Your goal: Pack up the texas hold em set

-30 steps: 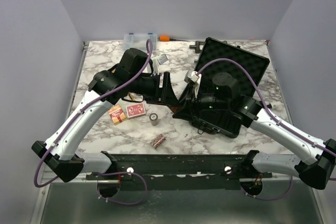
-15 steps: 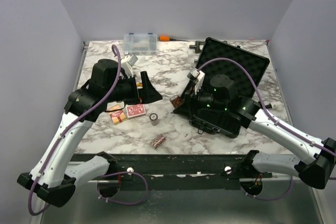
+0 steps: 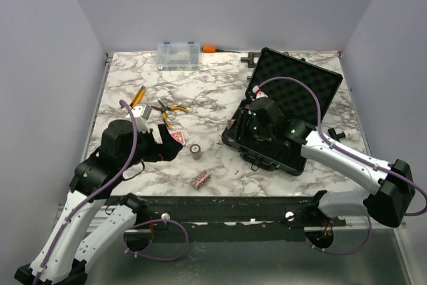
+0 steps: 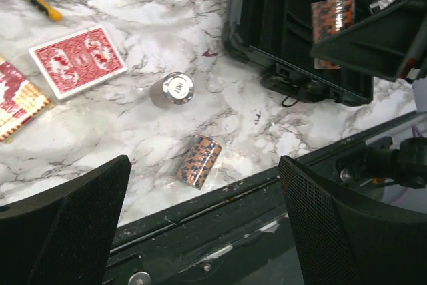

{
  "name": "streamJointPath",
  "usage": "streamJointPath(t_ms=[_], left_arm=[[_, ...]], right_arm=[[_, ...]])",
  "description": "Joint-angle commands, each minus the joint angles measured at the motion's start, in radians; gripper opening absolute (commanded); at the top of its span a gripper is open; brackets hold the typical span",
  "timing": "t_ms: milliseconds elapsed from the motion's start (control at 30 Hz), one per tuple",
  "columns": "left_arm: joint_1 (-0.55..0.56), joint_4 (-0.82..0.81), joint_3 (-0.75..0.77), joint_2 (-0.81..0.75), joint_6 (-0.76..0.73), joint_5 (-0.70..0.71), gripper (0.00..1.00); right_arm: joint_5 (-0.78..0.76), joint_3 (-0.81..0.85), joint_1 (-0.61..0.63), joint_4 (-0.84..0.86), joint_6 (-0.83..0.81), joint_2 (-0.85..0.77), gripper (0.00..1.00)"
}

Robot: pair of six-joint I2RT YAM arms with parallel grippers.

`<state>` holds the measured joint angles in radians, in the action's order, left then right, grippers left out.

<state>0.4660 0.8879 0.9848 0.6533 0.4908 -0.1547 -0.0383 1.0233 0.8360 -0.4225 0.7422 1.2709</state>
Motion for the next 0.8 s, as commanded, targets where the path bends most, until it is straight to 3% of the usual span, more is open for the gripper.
streamJointPath(t_ms=[0, 200, 333, 467, 600, 767], left_arm=[[-0.004, -0.036, -0.094, -0.112, 0.017, 0.127, 0.91], [-0.004, -0.062, -0.213, -0.227, 0.049, 0.228, 0.9], [-0.005, -0.152, -0.31, -0.317, 0.02, 0.215, 0.9], [-0.004, -0.184, -0.324, -0.341, -0.042, 0.228, 0.9], [-0.004, -0.175, -0.334, -0.347, -0.032, 0.303, 0.9], [-0.005, -0.175, -0.331, -0.332, -0.034, 0.299, 0.9]], right_arm=[[-0.092, -0.006, 0.005, 0.012, 0.194, -0.004, 0.01], [-0.132, 0.016, 0.004, -0.097, 0.281, 0.053, 0.01], [-0.132, 0.015, 0.005, -0.118, 0.325, 0.079, 0.01], [-0.124, 0.02, 0.005, -0.12, 0.352, 0.114, 0.01], [-0.123, 0.063, 0.005, -0.152, 0.358, 0.17, 0.01], [-0.133, 0.117, 0.004, -0.179, 0.355, 0.226, 0.01]])
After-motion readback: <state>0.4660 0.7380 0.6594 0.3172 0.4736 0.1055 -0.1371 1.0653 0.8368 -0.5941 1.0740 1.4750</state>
